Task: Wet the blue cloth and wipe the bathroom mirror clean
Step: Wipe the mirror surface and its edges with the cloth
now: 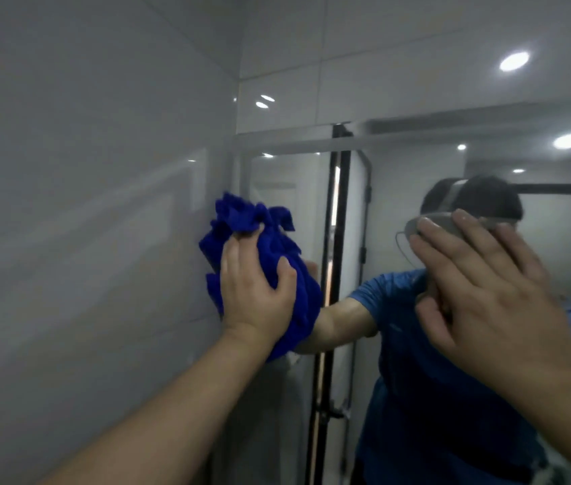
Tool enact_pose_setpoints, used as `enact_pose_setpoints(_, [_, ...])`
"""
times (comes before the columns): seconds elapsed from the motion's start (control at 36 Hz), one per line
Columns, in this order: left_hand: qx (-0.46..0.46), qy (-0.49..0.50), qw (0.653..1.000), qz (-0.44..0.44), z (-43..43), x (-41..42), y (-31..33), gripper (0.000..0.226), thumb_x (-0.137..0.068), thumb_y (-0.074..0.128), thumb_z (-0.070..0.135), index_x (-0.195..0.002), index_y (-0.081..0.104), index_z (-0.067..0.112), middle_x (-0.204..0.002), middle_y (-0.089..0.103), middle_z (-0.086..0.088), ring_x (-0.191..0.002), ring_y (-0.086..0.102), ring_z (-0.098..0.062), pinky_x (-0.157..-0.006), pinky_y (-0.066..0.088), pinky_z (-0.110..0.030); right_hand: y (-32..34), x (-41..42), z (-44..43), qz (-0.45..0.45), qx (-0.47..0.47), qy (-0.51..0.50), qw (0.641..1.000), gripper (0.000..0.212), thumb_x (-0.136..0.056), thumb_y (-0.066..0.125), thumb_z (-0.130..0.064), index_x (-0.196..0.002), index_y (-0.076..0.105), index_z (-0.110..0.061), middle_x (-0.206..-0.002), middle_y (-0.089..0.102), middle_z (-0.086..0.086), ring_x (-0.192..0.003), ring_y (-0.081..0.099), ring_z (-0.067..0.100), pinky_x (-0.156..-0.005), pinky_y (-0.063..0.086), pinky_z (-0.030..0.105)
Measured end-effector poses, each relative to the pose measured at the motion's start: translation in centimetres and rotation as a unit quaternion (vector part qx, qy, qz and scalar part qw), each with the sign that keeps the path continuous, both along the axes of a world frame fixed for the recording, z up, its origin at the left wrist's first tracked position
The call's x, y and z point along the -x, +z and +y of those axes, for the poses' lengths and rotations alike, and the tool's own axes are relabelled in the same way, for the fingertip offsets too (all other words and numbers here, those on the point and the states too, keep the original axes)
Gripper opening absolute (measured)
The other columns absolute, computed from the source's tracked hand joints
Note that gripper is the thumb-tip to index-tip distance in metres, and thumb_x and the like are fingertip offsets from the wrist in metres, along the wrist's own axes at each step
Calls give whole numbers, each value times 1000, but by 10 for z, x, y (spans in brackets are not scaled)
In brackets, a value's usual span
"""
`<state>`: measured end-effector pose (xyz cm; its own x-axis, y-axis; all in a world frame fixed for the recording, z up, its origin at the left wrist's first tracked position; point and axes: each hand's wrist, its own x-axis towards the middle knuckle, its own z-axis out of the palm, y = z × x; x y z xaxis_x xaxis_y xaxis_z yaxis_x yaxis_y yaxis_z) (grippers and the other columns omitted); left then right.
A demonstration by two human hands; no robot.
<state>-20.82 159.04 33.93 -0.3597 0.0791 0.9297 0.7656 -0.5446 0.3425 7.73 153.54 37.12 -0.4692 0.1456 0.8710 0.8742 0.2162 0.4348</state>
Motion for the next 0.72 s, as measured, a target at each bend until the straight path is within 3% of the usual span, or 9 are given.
enact_pose_setpoints(0.06, [-7,-8,999,49,-5,-9,31,52,-94,65,24,-143,55,10,-141,58,-8,-134,51,-21,-118,21,-10,0,-1,-1,-2,9,-5,1000,68,-93,55,-33,-157,54,-13,-169,44,6,-159,36,32,-129,25,61])
enact_pose_setpoints(0.25, [-34,-9,985,171,-23,-66,124,50,-97,60,36,-143,57,18,-142,57,-2,-133,49,-21,-115,30,-24,-1,-5,0,-3,11,8,1000,67,-92,55,-37,-156,55,-17,-170,43,2,-160,36,28,-132,22,56])
enact_pose_setpoints(0.33, [-59,-5,960,273,-35,-97,134,51,-96,63,38,-143,59,20,-143,57,-2,-132,50,-22,-116,34,-32,-1,-6,0,-2,18,6,1000,65,-92,55,-36,-153,58,-14,-168,46,6,-160,36,29,-130,26,58])
enact_pose_setpoints(0.42, [-89,-13,931,354,-39,-125,145,50,-93,66,38,-139,65,18,-144,61,-3,-134,53,-24,-122,32,-36,-2,-8,-2,14,28,17,999,52,-89,60,-33,-136,67,-12,-151,60,14,-154,45,33,-128,31,59])
enact_pose_setpoints(0.47, [-100,-27,922,373,-38,-133,154,48,-91,68,39,-134,69,17,-141,63,-2,-133,55,-25,-120,36,-39,0,-10,-4,14,40,32,999,49,-85,64,-32,-130,69,-13,-141,63,14,-148,50,36,-128,32,58])
enact_pose_setpoints(0.61, [-139,-48,919,367,-29,-131,151,48,-88,70,33,-132,70,12,-137,66,-5,-127,59,-26,-121,36,-43,21,-41,-10,-21,29,79,996,48,-80,67,-26,-126,74,-13,-141,65,10,-144,53,33,-125,37,52])
enact_pose_setpoints(0.72, [-138,-56,932,331,-29,-133,143,55,-87,68,33,-137,67,10,-138,65,-7,-128,58,-29,-121,36,-46,77,-58,-21,113,-55,61,990,45,-83,60,-22,-125,71,-10,-141,65,12,-135,54,34,-118,39,58])
